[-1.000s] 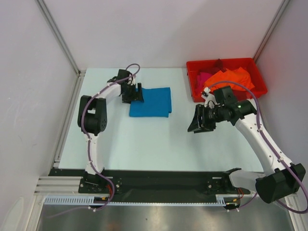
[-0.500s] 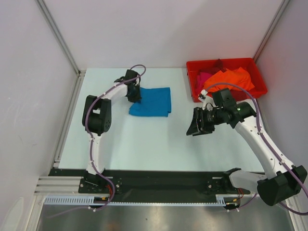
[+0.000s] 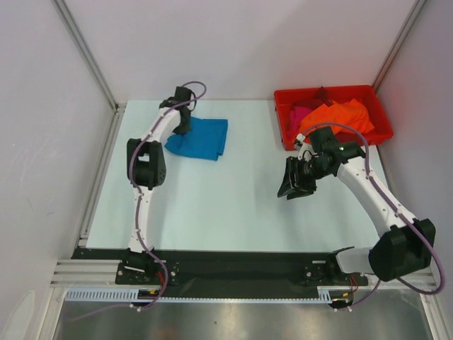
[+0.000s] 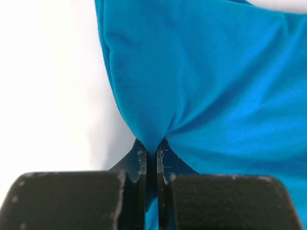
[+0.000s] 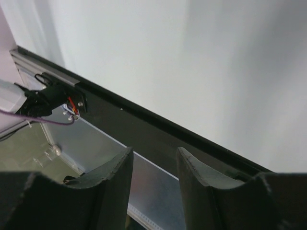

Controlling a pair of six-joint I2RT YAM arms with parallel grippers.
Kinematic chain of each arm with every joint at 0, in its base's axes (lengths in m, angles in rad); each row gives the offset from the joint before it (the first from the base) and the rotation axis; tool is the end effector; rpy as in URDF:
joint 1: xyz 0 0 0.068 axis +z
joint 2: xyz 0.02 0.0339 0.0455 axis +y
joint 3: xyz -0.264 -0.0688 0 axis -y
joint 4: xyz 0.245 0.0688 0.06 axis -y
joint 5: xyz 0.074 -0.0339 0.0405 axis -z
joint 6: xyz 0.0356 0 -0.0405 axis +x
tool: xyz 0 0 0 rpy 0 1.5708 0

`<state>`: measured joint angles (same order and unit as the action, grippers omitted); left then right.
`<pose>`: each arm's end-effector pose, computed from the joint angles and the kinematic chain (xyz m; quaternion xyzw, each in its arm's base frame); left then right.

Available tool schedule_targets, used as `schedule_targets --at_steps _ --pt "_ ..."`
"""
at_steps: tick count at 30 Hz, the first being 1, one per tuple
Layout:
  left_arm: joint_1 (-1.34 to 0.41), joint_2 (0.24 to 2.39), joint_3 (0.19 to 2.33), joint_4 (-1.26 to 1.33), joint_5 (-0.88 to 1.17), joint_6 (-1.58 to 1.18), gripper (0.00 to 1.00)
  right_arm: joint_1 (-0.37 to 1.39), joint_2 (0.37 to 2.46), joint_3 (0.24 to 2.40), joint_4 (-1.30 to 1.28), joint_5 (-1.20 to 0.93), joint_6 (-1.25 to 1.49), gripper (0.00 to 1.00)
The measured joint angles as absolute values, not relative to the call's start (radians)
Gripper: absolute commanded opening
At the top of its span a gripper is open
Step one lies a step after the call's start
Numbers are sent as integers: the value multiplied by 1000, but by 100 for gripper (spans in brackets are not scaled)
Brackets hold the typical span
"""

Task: Fold and stack the t-shirts
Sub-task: Neatly place the folded tshirt to the corner

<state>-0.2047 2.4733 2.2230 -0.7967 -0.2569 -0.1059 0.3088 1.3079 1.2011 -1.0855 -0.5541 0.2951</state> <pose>0.5244 -0.0996 0.1806 0.0142 0.9584 0.0825 0.2728 0.2229 0.0908 0.3051 -0.0579 0.9443 0.3103 0.0929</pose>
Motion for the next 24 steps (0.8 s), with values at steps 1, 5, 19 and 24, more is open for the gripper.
schedule_targets --at_steps 1,5,19,24 --pt "-183 2475 2230 -796 -267 -92 0 301 1331 1201 -1084 -550 295 47" --pt "-86 2478 2257 -765 -306 -40 0 287 1422 1216 -1084 -530 299 47" --pt "44 2551 2356 -545 -352 115 0 262 1647 1399 -1103 -494 307 46" --pt "88 2569 2358 -500 -352 96 0 255 1724 1449 -1103 -493 318 45"
